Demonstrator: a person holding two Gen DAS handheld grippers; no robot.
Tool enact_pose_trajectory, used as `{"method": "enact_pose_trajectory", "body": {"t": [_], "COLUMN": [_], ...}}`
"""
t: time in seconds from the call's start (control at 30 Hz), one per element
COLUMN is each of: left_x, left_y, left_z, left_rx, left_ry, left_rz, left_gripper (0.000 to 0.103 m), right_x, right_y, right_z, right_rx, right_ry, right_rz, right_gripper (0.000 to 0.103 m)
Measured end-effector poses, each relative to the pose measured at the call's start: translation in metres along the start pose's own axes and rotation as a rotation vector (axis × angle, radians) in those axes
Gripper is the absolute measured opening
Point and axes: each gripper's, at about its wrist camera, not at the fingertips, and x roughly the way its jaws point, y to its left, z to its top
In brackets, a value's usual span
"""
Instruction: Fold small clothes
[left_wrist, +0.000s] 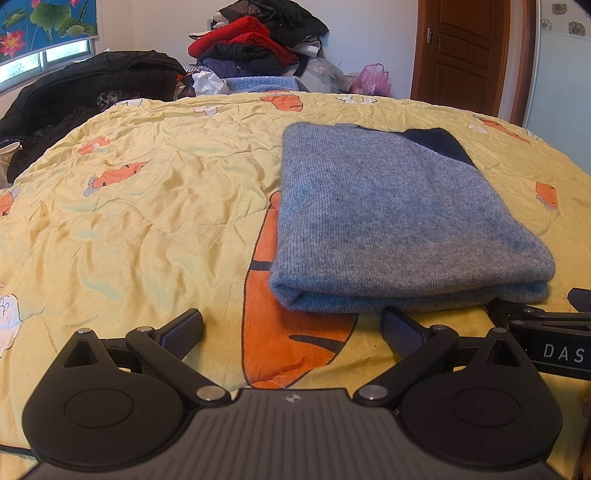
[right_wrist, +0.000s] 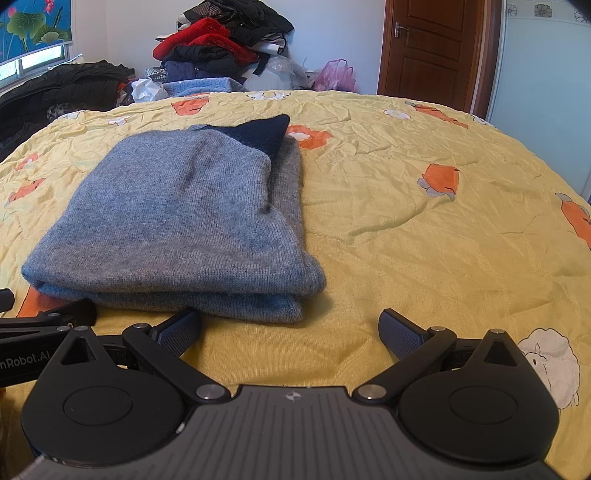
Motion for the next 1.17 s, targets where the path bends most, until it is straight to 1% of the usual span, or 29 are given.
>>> {"method": "enact_pose_trajectory", "body": {"t": [0.13,0.2,0.43,0.67,0.83,0.9,0.97,1.0,1.07,1.17], "left_x": [-0.001,-0.004,-0.024,-0.049,-0.054,-0.059,-0.064,-0.066,-0.068,-0.061], "left_y": [0.003,0.006,0.009,0.005,0.006,0.005,0.005,0.005,0.007,0.009], "left_z": [0.004,0.004,0.001,0.013,0.017,0.015,0.015,0.016,0.019,0.023], "left_rx": [0.01,-0.001,-0.022,-0.025,-0.028,-0.02,-0.012,-0.012,-0.012,0.038], "left_ry": [0.036,0.045,0.038,-0.018,-0.033,-0.066,-0.107,-0.117,-0.122,-0.074], "left_rz": [-0.017,-0.022,-0.003,-0.022,-0.041,-0.034,-0.003,-0.002,-0.033,-0.081], "left_gripper": [0.103,0.103,0.103,0.103,0.103,0.103,0.103,0.103,0.103,0.103], "right_x": [-0.003,-0.008,-0.038,-0.051,-0.052,-0.052,-0.051,-0.051,-0.05,-0.044], "right_y": [-0.001,-0.004,-0.016,-0.017,-0.017,-0.018,-0.021,-0.022,-0.026,-0.04], "right_z": [0.003,0.004,0.002,0.007,0.008,0.009,0.011,0.013,0.016,0.025], "right_rx": [-0.012,-0.011,0.004,-0.005,-0.006,0.0,0.009,0.015,0.033,0.079], "right_ry": [0.014,0.024,-0.017,-0.03,-0.028,-0.024,-0.024,-0.025,-0.021,-0.006], "right_rz": [0.019,0.026,0.044,0.07,0.084,0.09,0.093,0.096,0.104,0.145], "right_gripper": [0.103,0.103,0.103,0.103,0.103,0.103,0.103,0.103,0.103,0.103]}}
